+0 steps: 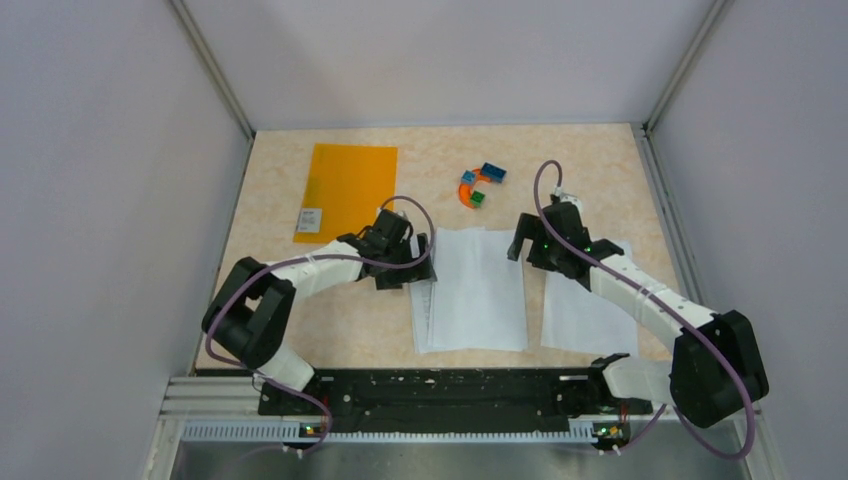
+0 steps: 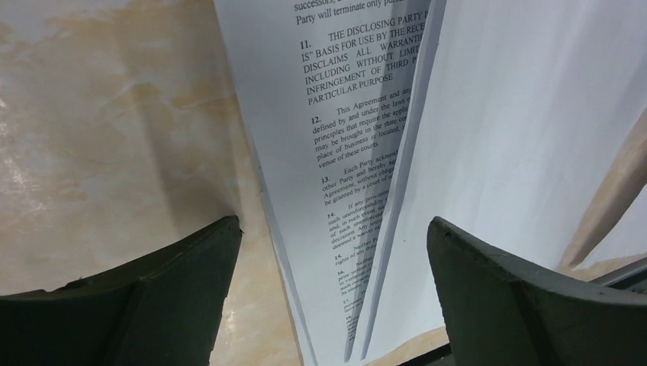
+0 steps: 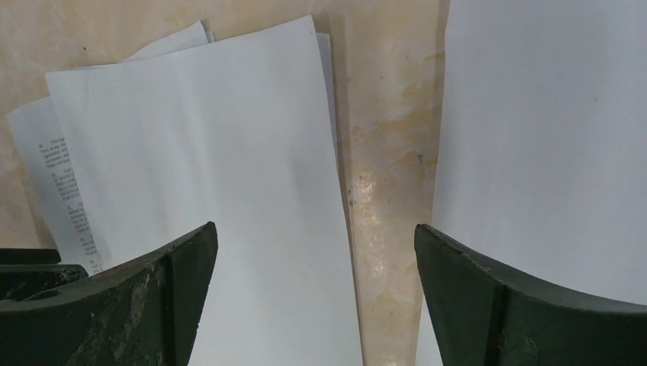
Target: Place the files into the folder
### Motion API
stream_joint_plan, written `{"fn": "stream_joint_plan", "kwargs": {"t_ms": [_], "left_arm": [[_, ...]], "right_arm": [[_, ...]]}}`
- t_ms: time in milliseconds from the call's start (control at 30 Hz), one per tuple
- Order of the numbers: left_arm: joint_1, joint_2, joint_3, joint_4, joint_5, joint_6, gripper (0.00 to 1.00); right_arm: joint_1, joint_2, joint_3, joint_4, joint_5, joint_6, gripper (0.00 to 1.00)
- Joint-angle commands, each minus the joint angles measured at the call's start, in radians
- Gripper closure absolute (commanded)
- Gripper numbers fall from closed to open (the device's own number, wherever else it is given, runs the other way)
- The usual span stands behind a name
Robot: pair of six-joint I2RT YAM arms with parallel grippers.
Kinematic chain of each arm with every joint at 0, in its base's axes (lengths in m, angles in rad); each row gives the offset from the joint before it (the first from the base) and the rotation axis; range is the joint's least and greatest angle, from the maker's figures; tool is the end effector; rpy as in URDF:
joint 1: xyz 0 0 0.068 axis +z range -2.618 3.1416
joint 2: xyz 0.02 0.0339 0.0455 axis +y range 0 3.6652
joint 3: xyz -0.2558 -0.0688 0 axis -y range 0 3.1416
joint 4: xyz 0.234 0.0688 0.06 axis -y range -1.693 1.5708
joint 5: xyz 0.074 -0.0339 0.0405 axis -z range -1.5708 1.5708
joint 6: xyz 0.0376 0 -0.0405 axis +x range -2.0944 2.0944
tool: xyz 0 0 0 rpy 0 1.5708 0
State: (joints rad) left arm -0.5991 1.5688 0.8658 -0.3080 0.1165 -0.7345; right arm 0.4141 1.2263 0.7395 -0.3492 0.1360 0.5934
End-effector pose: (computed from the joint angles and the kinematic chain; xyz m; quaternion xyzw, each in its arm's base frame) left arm 0.2419 -0.1705 0.1694 -0.0489 0.9583 -0.2145 0.1821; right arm 0.2246 0.0931 0.2153 0.1077 0.9252 0.1174 0.3445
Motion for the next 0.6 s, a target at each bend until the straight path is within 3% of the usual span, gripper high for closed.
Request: {"fn": "stream_joint_plan", "kwargs": {"t_ms": [0, 567], "left_arm": [[-0.024, 0.047, 0.043, 0.05, 0.016, 0.001, 0.02], [-0.163, 0.239, 0.215, 0.097, 0.029, -0.131, 0.03]], "right_arm": [[-0.024, -0.032, -0.022, 0.034, -0.001, 0.012, 0.01], [-0.145, -0.056, -0.04, 0.02, -0.021, -0.014, 0.01]]}}
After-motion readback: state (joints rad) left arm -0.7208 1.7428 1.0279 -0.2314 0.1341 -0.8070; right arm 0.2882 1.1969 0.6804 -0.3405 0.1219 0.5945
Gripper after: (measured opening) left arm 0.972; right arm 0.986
